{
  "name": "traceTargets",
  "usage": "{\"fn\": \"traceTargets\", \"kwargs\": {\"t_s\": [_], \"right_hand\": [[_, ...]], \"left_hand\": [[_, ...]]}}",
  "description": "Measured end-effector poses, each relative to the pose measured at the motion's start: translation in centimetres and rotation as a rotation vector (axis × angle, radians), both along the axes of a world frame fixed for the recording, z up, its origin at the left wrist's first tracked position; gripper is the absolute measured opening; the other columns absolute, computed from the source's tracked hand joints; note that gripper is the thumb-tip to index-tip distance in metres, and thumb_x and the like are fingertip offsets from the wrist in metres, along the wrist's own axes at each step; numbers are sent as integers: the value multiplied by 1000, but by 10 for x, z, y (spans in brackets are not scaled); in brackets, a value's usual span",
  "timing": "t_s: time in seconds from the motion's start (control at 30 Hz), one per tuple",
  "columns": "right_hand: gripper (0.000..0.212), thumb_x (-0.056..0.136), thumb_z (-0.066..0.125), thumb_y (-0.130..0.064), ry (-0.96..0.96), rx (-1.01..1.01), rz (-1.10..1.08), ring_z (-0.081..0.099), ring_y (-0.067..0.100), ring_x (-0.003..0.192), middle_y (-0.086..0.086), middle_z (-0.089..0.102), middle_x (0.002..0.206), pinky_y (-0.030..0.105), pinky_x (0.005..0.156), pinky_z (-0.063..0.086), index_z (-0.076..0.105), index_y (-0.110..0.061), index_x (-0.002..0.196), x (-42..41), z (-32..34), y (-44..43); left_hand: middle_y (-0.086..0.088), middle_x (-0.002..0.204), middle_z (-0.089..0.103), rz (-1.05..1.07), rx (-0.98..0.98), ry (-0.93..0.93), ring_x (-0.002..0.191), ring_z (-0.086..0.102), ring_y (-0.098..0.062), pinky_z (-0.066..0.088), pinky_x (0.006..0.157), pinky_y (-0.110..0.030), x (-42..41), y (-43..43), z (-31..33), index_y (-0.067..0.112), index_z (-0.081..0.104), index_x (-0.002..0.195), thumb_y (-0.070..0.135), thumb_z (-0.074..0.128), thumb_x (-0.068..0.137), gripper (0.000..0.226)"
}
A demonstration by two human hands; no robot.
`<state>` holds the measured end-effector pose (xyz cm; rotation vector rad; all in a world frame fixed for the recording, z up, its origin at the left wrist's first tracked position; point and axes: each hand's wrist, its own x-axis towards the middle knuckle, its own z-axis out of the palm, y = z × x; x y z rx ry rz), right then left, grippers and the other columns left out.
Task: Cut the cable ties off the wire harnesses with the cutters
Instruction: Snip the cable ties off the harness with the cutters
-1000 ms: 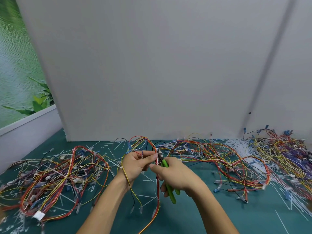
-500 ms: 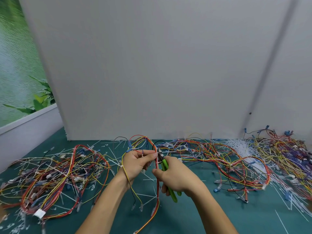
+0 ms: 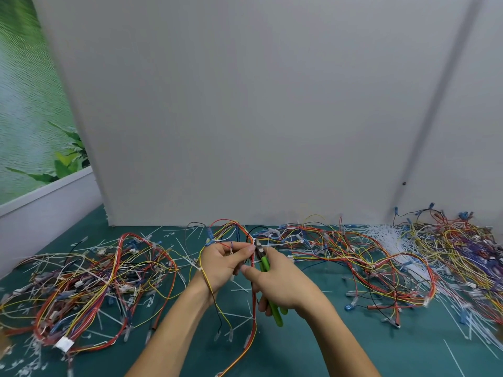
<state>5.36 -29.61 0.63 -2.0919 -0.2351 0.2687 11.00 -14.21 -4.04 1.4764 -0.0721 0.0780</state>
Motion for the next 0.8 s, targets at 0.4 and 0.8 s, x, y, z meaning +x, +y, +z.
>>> {"fn": "traceTargets", "kwargs": {"t_s": [0.4,0.8], "right_hand": [[31,96,57,-46,6,27,8,73,32,61,10,71,78,40,55,61,44,-27,116,-1,4,1],[28,96,53,-17,124,183,63,78,34,81,19,67,105,48,71,65,42,-34,116,-3,8,-2]], "left_hand": [[-3,70,70,57,5,-78,65,58,-12,50,60,-21,-2,-7,3,15,76,86,15,79,85,2],[5,54,58,52,49,-124,49,45,-12,42,51,-20,-2,-2,6,12,76,86,16,78,85,5]]}}
